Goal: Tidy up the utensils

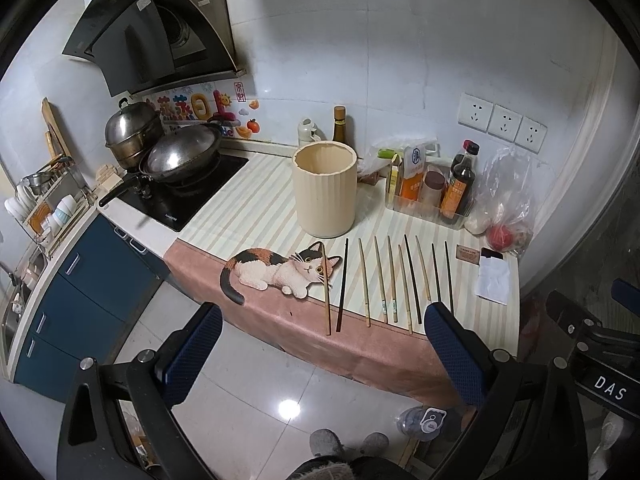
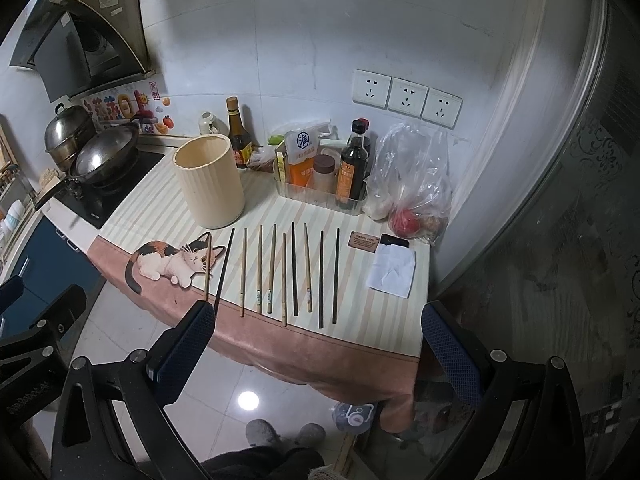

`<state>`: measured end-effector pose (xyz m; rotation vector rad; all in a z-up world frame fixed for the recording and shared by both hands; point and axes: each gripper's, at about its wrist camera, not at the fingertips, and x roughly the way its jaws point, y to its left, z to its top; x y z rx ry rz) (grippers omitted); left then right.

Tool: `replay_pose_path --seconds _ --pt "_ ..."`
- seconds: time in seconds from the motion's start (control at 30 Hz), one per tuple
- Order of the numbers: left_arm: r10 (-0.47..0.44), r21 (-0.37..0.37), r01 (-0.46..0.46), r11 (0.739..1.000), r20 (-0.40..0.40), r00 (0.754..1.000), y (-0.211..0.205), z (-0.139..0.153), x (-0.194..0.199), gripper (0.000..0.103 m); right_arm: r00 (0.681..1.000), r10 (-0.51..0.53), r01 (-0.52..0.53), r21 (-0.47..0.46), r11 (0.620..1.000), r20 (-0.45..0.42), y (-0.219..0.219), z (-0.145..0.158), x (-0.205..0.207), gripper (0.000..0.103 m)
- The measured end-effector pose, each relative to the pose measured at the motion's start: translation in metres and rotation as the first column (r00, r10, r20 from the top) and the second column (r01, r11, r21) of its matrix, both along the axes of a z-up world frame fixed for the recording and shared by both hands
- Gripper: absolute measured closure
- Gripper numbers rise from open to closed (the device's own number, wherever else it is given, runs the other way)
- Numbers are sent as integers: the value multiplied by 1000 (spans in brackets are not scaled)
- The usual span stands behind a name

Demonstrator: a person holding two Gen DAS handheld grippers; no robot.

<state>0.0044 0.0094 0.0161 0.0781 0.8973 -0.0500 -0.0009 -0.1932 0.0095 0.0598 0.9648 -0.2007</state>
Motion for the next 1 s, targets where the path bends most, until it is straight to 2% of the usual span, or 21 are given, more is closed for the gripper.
replay_pose_path --seconds 0.4,0.6,0.83,0.9,1.0 --pt "-6 -1 6 1000 8 1000 0 1 3 0 1000 -18 18 6 1000 6 8 0 -3 0" --pt "-9 16 8 1000 36 999 17 -8 16 0 998 -63 63 27 998 -2 16 -10 1 0" --pt "13 54 -18 998 78 997 39 -40 47 0 994 -106 104 85 991 15 25 -41 19 0" --pt "20 61 -24 998 68 997 44 -55 62 0 994 -106 105 74 992 11 25 -55 31 0" --pt "29 79 -30 996 10 1000 49 -85 90 0 993 -112 114 74 991 -27 23 -80 51 0"
